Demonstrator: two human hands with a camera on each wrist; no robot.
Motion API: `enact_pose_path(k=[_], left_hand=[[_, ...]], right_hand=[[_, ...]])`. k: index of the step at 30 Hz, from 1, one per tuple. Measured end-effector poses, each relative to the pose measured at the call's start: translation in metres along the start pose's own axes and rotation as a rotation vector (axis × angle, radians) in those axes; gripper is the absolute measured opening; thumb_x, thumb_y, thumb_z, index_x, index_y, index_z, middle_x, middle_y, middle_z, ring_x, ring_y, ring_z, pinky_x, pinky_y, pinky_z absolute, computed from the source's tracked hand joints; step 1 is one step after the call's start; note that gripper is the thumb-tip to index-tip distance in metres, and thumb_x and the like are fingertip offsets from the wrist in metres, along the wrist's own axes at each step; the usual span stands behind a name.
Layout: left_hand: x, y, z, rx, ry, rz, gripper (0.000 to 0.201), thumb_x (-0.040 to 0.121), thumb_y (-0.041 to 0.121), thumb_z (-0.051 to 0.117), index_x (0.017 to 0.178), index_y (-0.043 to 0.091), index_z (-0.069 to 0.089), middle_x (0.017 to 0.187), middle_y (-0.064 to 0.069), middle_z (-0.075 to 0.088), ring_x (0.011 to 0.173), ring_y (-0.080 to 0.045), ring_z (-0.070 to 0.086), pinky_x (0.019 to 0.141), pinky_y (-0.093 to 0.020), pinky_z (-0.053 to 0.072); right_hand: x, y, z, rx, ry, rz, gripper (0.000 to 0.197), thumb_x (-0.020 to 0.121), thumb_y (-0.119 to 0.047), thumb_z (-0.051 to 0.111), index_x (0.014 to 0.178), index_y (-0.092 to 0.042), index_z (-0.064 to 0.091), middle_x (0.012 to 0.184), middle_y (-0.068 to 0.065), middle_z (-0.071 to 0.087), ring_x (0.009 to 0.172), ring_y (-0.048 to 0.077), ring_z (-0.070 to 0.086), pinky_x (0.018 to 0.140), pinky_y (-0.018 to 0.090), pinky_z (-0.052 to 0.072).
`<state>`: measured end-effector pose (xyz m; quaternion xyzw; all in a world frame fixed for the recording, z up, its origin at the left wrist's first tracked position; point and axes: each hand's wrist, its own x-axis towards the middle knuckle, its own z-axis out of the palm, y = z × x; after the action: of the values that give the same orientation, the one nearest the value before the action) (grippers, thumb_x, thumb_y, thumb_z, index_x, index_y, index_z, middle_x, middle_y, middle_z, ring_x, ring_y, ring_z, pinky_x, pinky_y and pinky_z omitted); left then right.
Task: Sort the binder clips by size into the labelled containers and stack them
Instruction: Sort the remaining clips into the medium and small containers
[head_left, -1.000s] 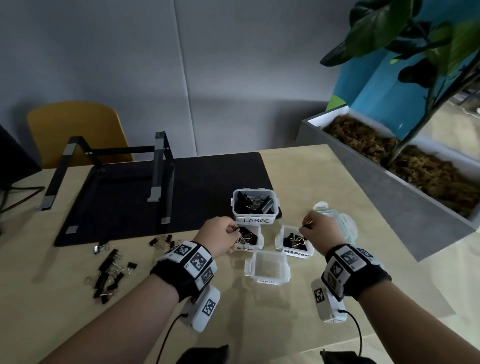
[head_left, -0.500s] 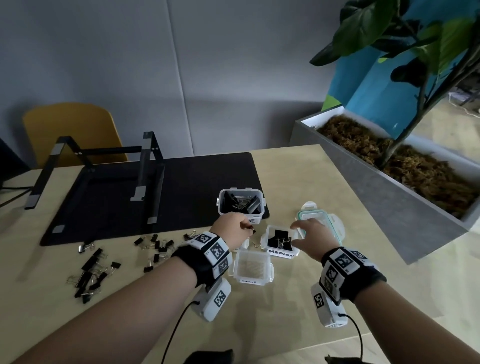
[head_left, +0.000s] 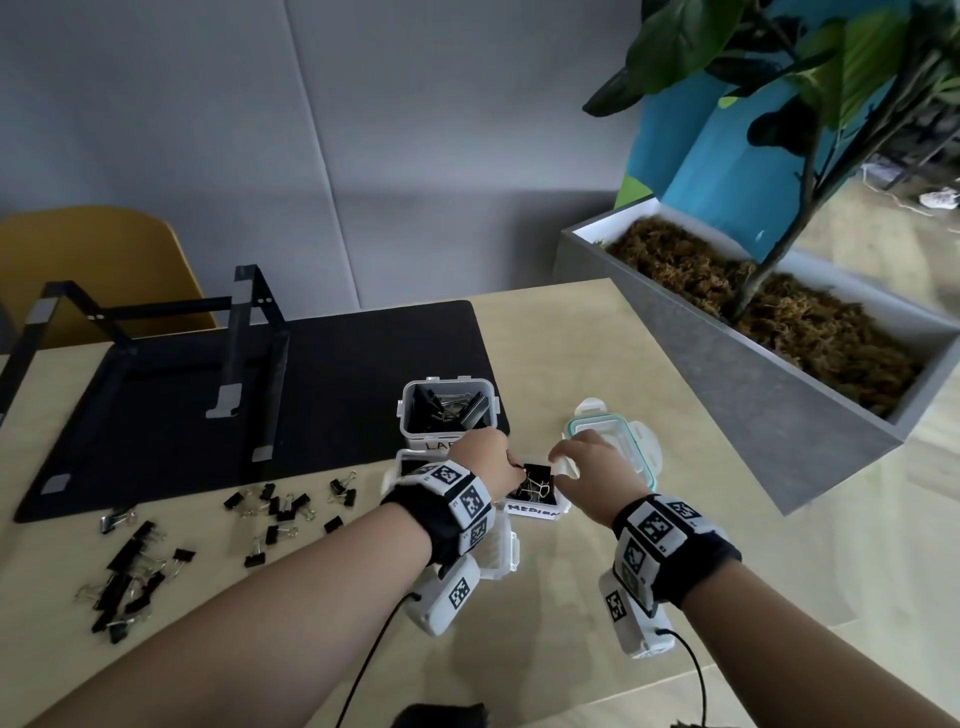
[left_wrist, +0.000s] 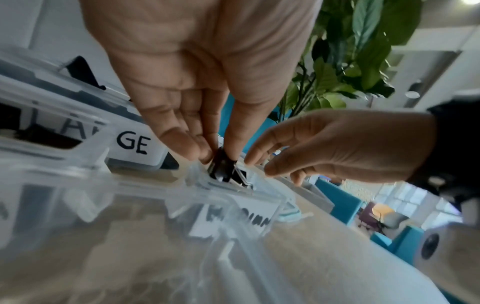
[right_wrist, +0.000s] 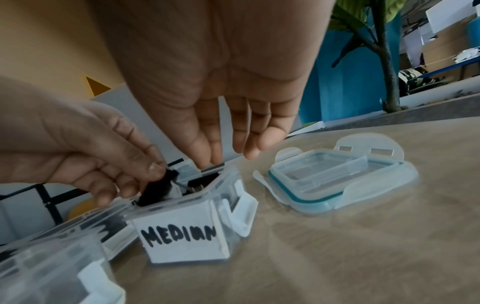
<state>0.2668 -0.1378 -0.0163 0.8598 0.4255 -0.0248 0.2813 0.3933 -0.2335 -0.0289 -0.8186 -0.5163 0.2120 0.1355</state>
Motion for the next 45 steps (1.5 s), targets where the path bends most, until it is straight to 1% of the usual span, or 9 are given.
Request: enact_pose_path(k=[6, 19, 23, 25, 27, 30, 34, 39, 45], left_hand=[[0.002, -0.007, 0.005, 0.120, -0.013, 0.124, 0.024, 0.086, 0.015, 0.055, 0.106, 0.025, 0.064, 0.117, -0.001, 0.054, 0.104, -0.024, 0.057, 0.081, -0.035, 0.049], [-0.034, -0.049, -0.011, -0.010, 0.053, 0.111, 0.030, 0.085, 0.026, 0.060, 0.114, 0.022, 0.063, 0.121, 0.005, 0.054, 0.107, -0.016, 0.055, 0.091, -0.031, 0.047], [-0.057, -0.083, -0.022, -0.060, 0.117, 0.006, 0.022, 0.083, 0.029, 0.063, 0.104, 0.023, 0.066, 0.103, 0.009, 0.053, 0.092, -0.011, 0.055, 0.082, -0.022, 0.042], [-0.067, -0.104, -0.029, -0.078, 0.121, -0.077, 0.001, 0.083, 0.025, 0.063, 0.084, 0.025, 0.064, 0.090, 0.007, 0.054, 0.082, -0.011, 0.052, 0.075, -0.022, 0.041], [-0.076, -0.128, -0.033, -0.089, 0.149, -0.171, 0.011, 0.082, 0.018, 0.061, 0.072, 0.021, 0.060, 0.084, 0.005, 0.056, 0.082, -0.016, 0.056, 0.072, -0.026, 0.044], [-0.091, -0.166, -0.040, -0.094, 0.197, -0.308, 0.019, 0.084, 0.015, 0.058, 0.100, 0.017, 0.068, 0.103, 0.001, 0.062, 0.095, -0.019, 0.059, 0.078, -0.025, 0.045], [-0.112, -0.216, -0.049, -0.109, 0.292, -0.499, 0.028, 0.084, 0.017, 0.060, 0.111, 0.014, 0.064, 0.115, -0.004, 0.061, 0.102, -0.022, 0.059, 0.083, -0.027, 0.047], [-0.137, -0.275, -0.060, -0.049, 0.340, -0.787, 0.035, 0.080, 0.021, 0.063, 0.112, 0.007, 0.060, 0.119, -0.014, 0.059, 0.106, -0.034, 0.057, 0.088, -0.036, 0.048], [-0.152, -0.308, -0.059, -0.080, 0.297, -0.977, 0.025, 0.078, 0.021, 0.062, 0.092, -0.001, 0.061, 0.095, -0.019, 0.065, 0.081, -0.035, 0.062, 0.066, -0.033, 0.050]], right_hand=[[0.003, 0.002, 0.001, 0.002, -0.033, -0.029, 0.028, 0.086, -0.023, 0.060, 0.113, -0.024, 0.064, 0.120, 0.003, 0.050, 0.115, 0.021, 0.047, 0.099, 0.026, 0.035], [-0.007, -0.007, -0.001, -0.028, -0.058, -0.005, 0.046, 0.084, -0.030, 0.064, 0.128, -0.022, 0.051, 0.132, 0.000, 0.048, 0.123, 0.019, 0.046, 0.099, 0.025, 0.035], [-0.009, -0.010, 0.002, -0.063, -0.097, 0.022, 0.062, 0.081, -0.036, 0.067, 0.137, -0.022, 0.042, 0.139, 0.000, 0.044, 0.127, 0.020, 0.044, 0.101, 0.027, 0.034], [-0.008, -0.012, 0.003, -0.063, -0.102, 0.035, 0.065, 0.081, -0.036, 0.068, 0.138, -0.021, 0.041, 0.141, 0.000, 0.043, 0.128, 0.020, 0.043, 0.104, 0.028, 0.034], [-0.006, -0.012, 0.004, -0.065, -0.107, 0.031, 0.066, 0.081, -0.035, 0.069, 0.138, -0.020, 0.041, 0.143, 0.001, 0.043, 0.130, 0.021, 0.042, 0.106, 0.030, 0.033], [-0.008, -0.016, 0.006, -0.058, -0.103, 0.032, 0.065, 0.082, -0.032, 0.068, 0.139, -0.019, 0.040, 0.145, 0.002, 0.041, 0.132, 0.021, 0.041, 0.108, 0.030, 0.031], [-0.010, -0.016, 0.009, -0.052, -0.090, 0.043, 0.065, 0.082, -0.029, 0.069, 0.140, -0.019, 0.041, 0.146, 0.002, 0.040, 0.132, 0.021, 0.040, 0.108, 0.030, 0.031], [-0.013, -0.018, 0.010, -0.041, -0.081, 0.053, 0.064, 0.082, -0.027, 0.069, 0.140, -0.018, 0.041, 0.146, 0.004, 0.040, 0.132, 0.023, 0.041, 0.108, 0.032, 0.031], [-0.014, -0.019, 0.010, -0.028, -0.074, 0.054, 0.063, 0.082, -0.025, 0.070, 0.139, -0.017, 0.043, 0.145, 0.005, 0.041, 0.131, 0.024, 0.042, 0.107, 0.031, 0.031]])
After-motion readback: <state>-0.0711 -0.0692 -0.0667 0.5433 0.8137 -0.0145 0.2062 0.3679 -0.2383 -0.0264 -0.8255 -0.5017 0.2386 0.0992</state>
